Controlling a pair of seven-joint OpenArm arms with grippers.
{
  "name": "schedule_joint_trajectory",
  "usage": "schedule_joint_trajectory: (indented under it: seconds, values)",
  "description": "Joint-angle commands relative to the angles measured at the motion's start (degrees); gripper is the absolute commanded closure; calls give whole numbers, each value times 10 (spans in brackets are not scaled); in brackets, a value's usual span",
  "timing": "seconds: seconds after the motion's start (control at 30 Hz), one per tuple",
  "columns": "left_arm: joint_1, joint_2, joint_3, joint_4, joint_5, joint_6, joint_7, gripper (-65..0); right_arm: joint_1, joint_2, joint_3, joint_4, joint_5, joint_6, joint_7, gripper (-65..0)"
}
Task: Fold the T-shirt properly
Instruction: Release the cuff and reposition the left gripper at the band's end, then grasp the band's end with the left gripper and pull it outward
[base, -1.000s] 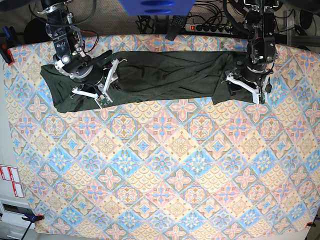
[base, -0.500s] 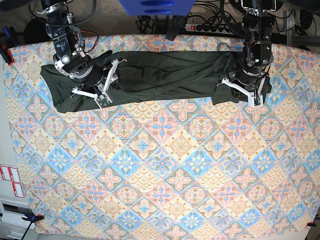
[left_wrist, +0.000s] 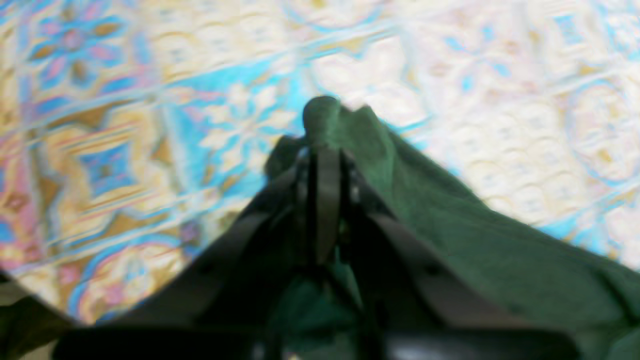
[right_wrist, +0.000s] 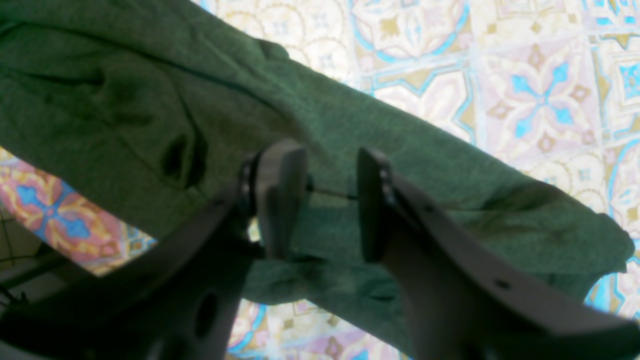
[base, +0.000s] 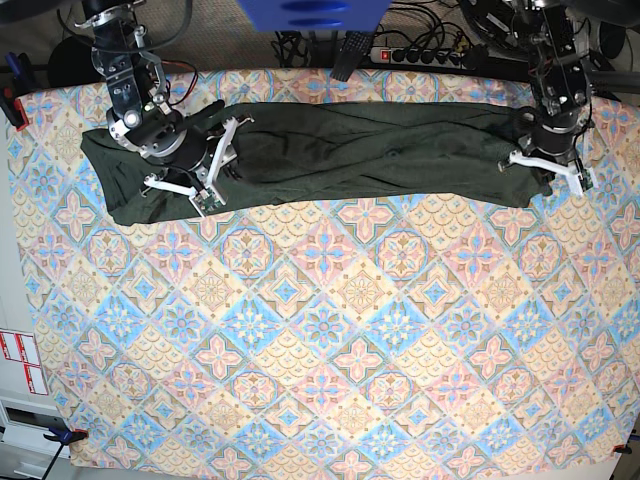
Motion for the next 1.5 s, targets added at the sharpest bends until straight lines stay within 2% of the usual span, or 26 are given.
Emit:
schedule_joint_trajectory:
  seconds: [0.0,0.1,0.17,0.33,0.4,0.47,0.67,0.73,0.83,0.9,1.03,1.47]
  values:
    - [1,-4,0,9,-3,-3,-8,0,3,4,2,9,3,0,11,-213]
    - [8,-3,2,9,-3,-3,-3,0,4,3,2,9,3,0,11,-213]
    - [12,-2,3,10,-3,-2,-3,-49,4,3,2,9,3,0,11,-213]
    - [15,-4,13,10,-4,-1,-2,-319,4,3,2,9,3,0,11,-213]
    - [22,-6,10,11,-5,-2,8,-408,4,3,2,9,3,0,11,-213]
    - [22,-10,5,11,-5,-3,12,-464,4,3,2,9,3,0,11,-213]
    - [21,-71,1,-1,-16,-5,17,-475,4,3,2,9,3,0,11,-213]
    - [17,-98,3,-13,-44,-9,49,-475,4,3,2,9,3,0,11,-213]
    - [-12,-137,8,-43,-102,-41,101,-475,4,3,2,9,3,0,11,-213]
    - [-17,-155,10,-65,-126,-49,111,-475,4,3,2,9,3,0,11,-213]
    - [-34,-164,31,-73,-131,-49,111,-475,4,3,2,9,3,0,11,-213]
    - [-85,-164,109,-178,-132,-49,108,-475,4,3,2,10,3,0,11,-213]
